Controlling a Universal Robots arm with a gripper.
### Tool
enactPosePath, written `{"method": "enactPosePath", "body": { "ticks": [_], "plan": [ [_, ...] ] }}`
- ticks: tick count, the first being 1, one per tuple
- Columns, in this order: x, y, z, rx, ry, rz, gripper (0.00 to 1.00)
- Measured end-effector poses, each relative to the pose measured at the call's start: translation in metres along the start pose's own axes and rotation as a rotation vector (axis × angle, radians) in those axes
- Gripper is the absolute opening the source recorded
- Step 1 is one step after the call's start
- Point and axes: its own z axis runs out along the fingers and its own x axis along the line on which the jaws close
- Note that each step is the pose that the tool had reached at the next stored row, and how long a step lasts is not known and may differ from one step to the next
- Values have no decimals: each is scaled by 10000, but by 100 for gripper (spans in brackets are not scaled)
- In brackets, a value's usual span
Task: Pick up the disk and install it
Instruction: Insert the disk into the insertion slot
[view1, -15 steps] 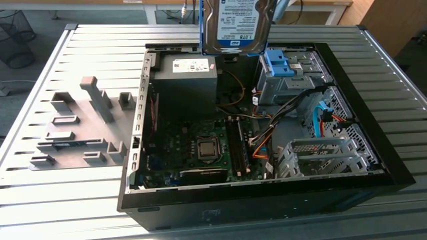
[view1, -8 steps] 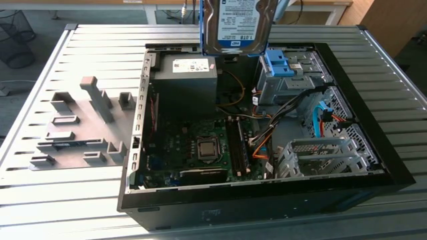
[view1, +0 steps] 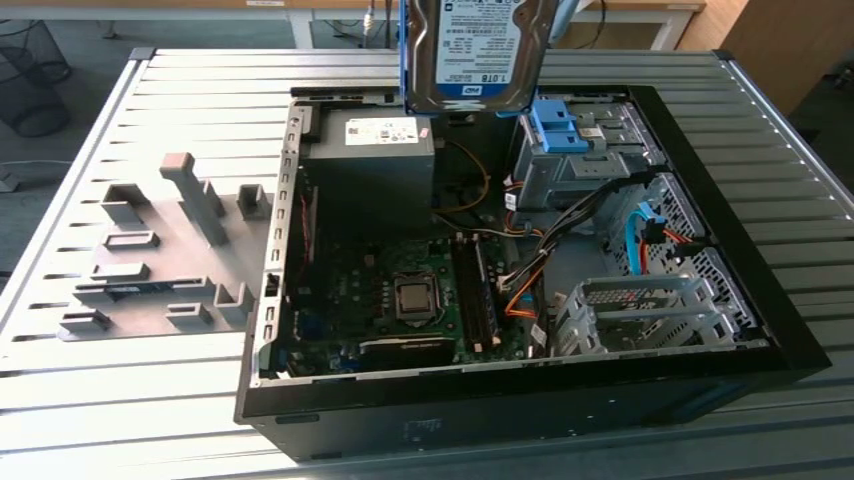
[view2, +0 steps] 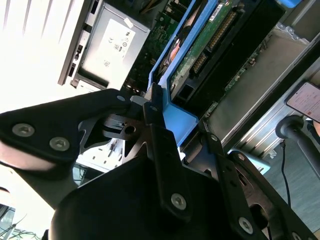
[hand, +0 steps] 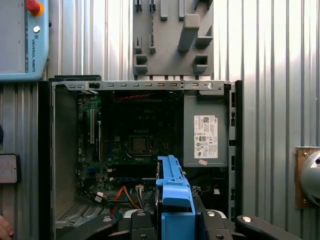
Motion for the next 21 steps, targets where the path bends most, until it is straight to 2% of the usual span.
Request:
{"method": "enactPosePath", "body": {
  "ticks": [9, 21],
  "plan": [
    [26, -1, 0, 0, 0, -2, 37],
    [121, -3, 0, 0, 0, -2, 37]
  ]
}}
